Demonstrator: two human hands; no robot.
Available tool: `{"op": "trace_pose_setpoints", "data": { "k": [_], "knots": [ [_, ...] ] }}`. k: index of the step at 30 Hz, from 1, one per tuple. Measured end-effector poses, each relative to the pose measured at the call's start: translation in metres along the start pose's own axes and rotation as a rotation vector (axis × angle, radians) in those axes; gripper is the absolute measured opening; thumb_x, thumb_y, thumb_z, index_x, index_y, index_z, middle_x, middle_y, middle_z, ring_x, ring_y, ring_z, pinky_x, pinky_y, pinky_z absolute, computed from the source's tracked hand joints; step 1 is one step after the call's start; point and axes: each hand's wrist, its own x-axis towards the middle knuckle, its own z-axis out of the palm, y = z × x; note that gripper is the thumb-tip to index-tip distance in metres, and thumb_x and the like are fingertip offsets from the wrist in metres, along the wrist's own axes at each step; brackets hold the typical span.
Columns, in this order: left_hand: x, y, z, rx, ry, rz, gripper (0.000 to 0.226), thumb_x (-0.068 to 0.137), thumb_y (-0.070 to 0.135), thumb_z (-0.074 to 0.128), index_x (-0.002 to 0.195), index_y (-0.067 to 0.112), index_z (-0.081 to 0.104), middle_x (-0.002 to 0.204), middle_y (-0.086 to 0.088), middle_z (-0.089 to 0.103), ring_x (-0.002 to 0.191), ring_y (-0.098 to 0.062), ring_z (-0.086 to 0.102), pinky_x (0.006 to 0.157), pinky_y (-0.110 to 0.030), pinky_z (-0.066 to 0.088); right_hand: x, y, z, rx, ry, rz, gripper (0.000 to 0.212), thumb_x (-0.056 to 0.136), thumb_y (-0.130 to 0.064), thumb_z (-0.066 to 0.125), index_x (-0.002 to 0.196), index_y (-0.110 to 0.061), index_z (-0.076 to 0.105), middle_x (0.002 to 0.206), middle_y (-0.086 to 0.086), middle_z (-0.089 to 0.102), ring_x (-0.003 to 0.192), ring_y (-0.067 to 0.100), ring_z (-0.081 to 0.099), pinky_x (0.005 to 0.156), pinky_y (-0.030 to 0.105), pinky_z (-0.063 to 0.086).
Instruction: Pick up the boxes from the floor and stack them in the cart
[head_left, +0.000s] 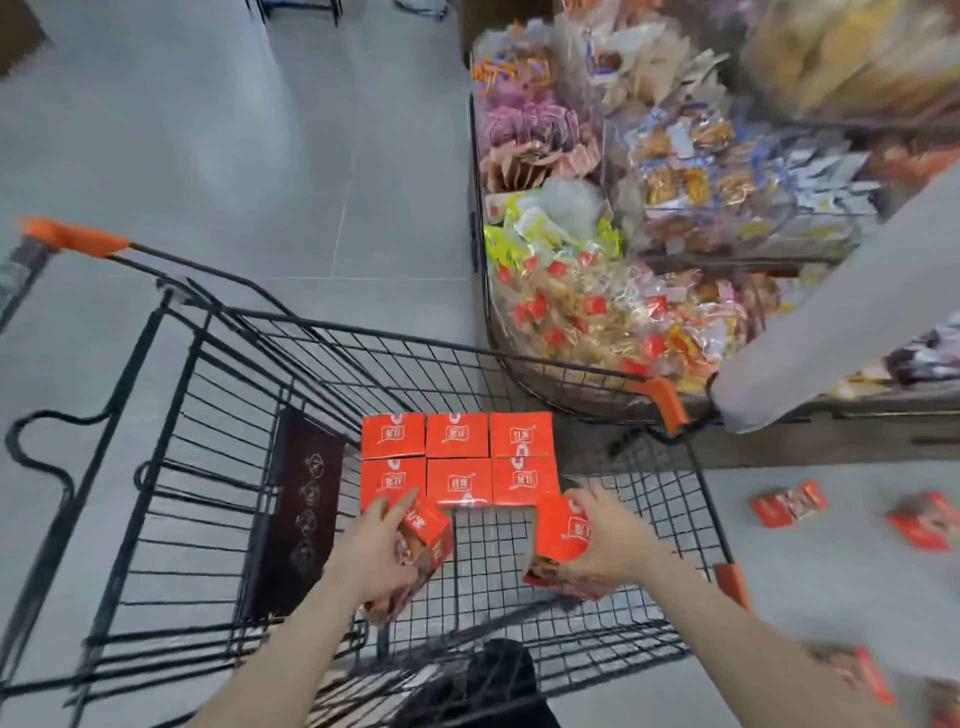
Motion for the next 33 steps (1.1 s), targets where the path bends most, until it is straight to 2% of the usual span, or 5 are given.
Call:
{"op": "trace_pose_setpoints", "data": {
  "k": [8,16,21,27,33],
  "knots": [
    [0.009,-0.02,0.045,-0.105,0.008,-0.117,0.106,0.068,0.049,0.069,0.145,0.047,-0.003,0.15,0.002,0.021,0.125,-0.023,0.043,0.091,-0.039,0.049,0.056,-0.007,0.07,-0.187,-0.07,-0.116,0.102,0.063,-0.073,0.061,0.145,-0.03,0.018,0.142,-0.007,0.029,0.133,0.019,0.031,0.111,0.052,0.026],
    [0.015,-0.036,0.066,-0.154,0.013,-0.125,0.11,0.068,0.048,0.073,0.147,0.04,-0.004,0.144,0.001,0.027,0.118,-0.019,0.049,0.09,-0.034,0.049,0.096,-0.029,0.126,-0.268,-0.009,-0.169,0.088,0.076,-0.054,0.066,0.146,-0.024,0.021,0.142,0.002,0.035,0.136,0.023,0.03,0.112,0.049,0.025],
    [0.011,-0.024,0.054,-0.338,0.075,-0.181,0.115,0.059,0.044,0.081,0.146,0.027,0.01,0.137,0.009,0.04,0.122,-0.011,0.048,0.094,-0.033,0.046,0.089,-0.034,0.109,-0.094,0.081,-0.198,0.093,0.076,-0.047,0.073,0.148,-0.022,0.019,0.147,0.001,0.032,0.137,0.02,0.029,0.115,0.036,0.022],
    [0.003,0.013,-0.001,-0.313,0.06,0.071,0.104,0.057,0.046,0.079,0.14,0.034,0.017,0.131,0.012,0.049,0.115,-0.009,0.052,0.093,-0.029,0.047,0.072,-0.074,0.043,0.041,-0.114,-0.41,0.118,0.062,-0.042,0.082,0.15,-0.035,0.003,0.157,-0.009,0.016,0.14,0.013,0.021,0.114,0.034,0.024],
    [0.001,0.038,-0.057,-0.247,0.076,0.242,0.104,0.055,0.043,0.077,0.142,0.031,0.021,0.132,0.013,0.047,0.117,-0.008,0.049,0.098,-0.03,0.044,0.063,-0.099,-0.009,0.349,-0.142,-0.397,0.131,0.053,-0.037,0.09,0.148,-0.04,0.0,0.14,-0.015,0.037,0.127,0.002,0.04,0.108,0.024,0.033]
  ]
}}
